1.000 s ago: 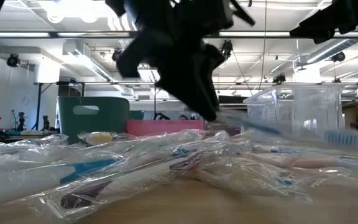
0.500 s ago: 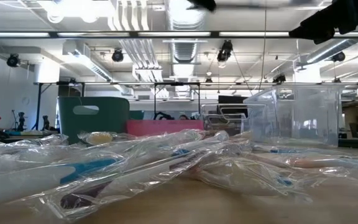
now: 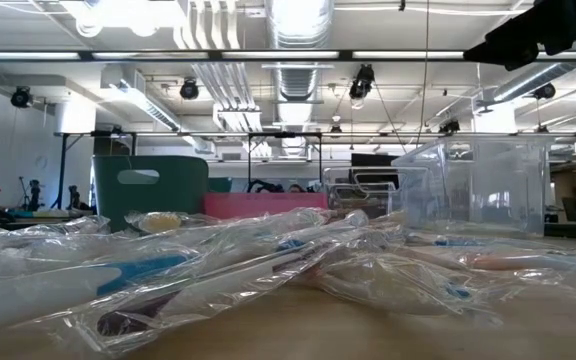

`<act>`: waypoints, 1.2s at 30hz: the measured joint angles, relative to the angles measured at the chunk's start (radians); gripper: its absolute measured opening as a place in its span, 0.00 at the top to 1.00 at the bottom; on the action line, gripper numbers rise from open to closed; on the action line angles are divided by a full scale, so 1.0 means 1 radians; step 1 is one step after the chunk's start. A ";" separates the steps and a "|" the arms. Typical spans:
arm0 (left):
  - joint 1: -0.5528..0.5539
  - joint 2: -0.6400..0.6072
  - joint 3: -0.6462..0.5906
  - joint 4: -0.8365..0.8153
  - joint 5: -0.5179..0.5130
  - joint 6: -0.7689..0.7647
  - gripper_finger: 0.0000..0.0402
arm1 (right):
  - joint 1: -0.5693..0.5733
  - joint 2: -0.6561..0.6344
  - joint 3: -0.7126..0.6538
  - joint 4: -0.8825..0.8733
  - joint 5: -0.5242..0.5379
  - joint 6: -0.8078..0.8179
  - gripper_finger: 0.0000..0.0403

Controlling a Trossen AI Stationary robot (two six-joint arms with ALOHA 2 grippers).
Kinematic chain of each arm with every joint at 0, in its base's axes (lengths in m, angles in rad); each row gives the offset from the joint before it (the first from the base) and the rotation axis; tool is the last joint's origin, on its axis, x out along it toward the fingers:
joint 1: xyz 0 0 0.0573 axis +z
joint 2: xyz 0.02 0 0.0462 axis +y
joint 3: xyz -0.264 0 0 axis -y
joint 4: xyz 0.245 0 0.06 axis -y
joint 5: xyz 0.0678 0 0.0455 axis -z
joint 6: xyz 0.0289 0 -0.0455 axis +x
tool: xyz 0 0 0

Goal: Pick & Place Toothbrushes
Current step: Put the blue toothbrush into the red bin

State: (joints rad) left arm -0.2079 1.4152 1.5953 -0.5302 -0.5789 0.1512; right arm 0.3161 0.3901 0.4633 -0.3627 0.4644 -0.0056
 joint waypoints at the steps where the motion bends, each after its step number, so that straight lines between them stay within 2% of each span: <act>1: 0.003 -0.023 -0.027 0.023 0.000 0.007 0.84 | 0.000 0.000 0.000 0.000 0.000 0.005 0.20; 8: 0.008 -0.192 -0.316 0.251 0.004 0.033 0.84 | 0.000 0.000 0.000 0.000 0.000 -0.001 0.14; 11: 0.008 -0.259 -0.458 0.357 0.043 0.030 0.84 | 0.000 0.000 0.000 0.000 0.000 0.010 0.12; 18: 0.007 -0.335 -0.788 0.721 0.334 -0.006 0.84 | 0.000 0.000 0.000 0.000 0.000 0.002 0.11; 22: 0.007 -0.327 -0.948 0.990 0.435 -0.016 0.84 | 0.000 0.000 0.000 0.000 0.000 0.008 0.14; 29: 0.008 -0.316 -1.167 1.396 0.442 -0.024 0.84 | 0.000 0.000 0.000 0.000 0.000 0.010 0.20; 33: 0.007 -0.317 -1.238 1.519 0.451 -0.042 0.84 | 0.000 0.000 0.000 0.000 0.000 -0.001 0.23; 36: 0.007 -0.318 -1.263 1.543 0.451 -0.047 0.84 | 0.000 0.000 0.000 0.000 0.000 0.004 0.25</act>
State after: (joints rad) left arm -0.2005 1.0970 0.3325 1.0130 -0.1281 0.1043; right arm 0.3161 0.3897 0.4633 -0.3626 0.4648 -0.0021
